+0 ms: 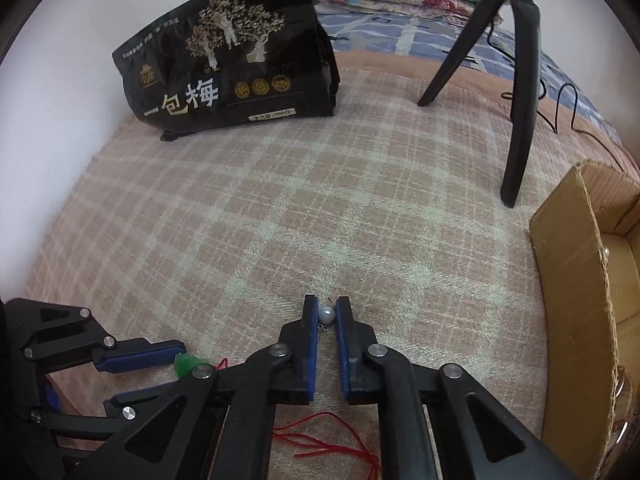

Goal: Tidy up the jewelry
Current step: 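Close the left gripper on the green jade pendant, then carry the jade pendant into the cardboard box and open the left gripper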

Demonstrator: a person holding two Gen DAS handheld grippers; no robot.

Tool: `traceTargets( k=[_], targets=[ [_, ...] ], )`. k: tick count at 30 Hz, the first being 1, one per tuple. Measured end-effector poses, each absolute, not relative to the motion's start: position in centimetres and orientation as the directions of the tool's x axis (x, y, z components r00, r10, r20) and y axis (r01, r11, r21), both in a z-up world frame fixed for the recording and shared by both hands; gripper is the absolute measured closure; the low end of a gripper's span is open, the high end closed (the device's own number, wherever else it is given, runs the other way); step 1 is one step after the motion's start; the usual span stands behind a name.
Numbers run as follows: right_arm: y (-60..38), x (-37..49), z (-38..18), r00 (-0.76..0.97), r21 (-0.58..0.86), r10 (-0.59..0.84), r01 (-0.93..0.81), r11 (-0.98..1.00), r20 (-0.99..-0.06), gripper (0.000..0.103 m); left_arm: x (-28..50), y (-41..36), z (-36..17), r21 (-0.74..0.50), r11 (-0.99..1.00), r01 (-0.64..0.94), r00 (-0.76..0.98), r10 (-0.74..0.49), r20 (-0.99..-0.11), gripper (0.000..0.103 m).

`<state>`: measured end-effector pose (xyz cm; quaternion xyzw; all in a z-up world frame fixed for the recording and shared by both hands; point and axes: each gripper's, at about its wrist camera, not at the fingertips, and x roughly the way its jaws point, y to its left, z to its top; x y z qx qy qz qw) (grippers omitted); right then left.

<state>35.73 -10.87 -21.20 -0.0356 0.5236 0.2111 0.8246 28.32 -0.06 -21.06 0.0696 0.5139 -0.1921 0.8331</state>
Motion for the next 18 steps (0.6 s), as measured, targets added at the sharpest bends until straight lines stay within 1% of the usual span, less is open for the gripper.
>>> traceTargets(
  k=[9, 18],
  targets=[
    [-12.0, 33.4, -18.8, 0.395, 0.155, 0.314, -0.384, 0.910, -0.863, 0.097, 27.5, 1.0, -19.2, -0.087, 0.930, 0.357, 0.420, -0.243, -0.874, 0.086],
    [-13.7, 29.8, -13.1, 0.460, 0.140, 0.332, -0.402, 0.905, -0.824, 0.097, 25.7, 1.3, -14.1, -0.125, 0.933, 0.337, 0.488, -0.286, -0.825, 0.086]
  ],
)
